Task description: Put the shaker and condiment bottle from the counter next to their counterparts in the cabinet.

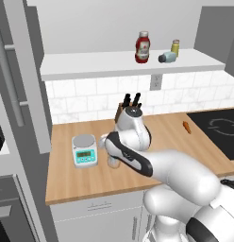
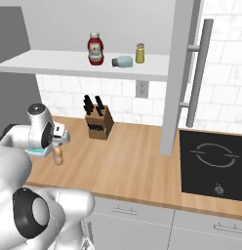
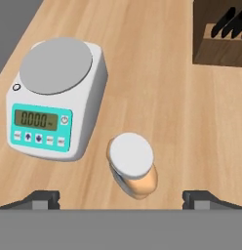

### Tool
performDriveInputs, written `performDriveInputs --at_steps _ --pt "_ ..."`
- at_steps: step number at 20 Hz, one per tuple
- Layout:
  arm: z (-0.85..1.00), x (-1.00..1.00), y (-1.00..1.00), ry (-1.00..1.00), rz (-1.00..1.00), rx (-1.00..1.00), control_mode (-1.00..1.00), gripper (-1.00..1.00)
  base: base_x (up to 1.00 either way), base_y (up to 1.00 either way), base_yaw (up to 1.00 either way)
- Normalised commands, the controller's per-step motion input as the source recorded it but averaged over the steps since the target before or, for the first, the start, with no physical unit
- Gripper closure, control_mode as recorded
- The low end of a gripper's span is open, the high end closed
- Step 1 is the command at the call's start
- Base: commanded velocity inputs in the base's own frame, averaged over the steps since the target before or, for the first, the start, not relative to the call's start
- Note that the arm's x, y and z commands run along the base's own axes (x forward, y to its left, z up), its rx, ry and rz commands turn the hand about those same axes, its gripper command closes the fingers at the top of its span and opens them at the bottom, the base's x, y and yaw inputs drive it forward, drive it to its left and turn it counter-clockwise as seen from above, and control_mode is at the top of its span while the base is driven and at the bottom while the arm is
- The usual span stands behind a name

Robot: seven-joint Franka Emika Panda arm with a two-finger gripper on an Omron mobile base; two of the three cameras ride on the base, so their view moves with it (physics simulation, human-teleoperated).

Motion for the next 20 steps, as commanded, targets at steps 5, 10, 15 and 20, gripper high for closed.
performDriveInputs --at_steps 5,10,15,20 --pt "-0.04 0.03 0.00 0.03 0.00 -0.01 -1.00 -1.00 0.00 0.00 0.00" --pt "-0.05 0.05 0.00 0.01 0.00 0.00 -1.00 -1.00 0.00 0.00 0.00" --pt "0.00 0.13 0.00 0.00 0.00 0.00 -1.00 -1.00 0.00 0.00 0.00" --pt "-0.06 0.13 0.00 0.00 0.00 0.00 -1.00 -1.00 0.00 0.00 0.00"
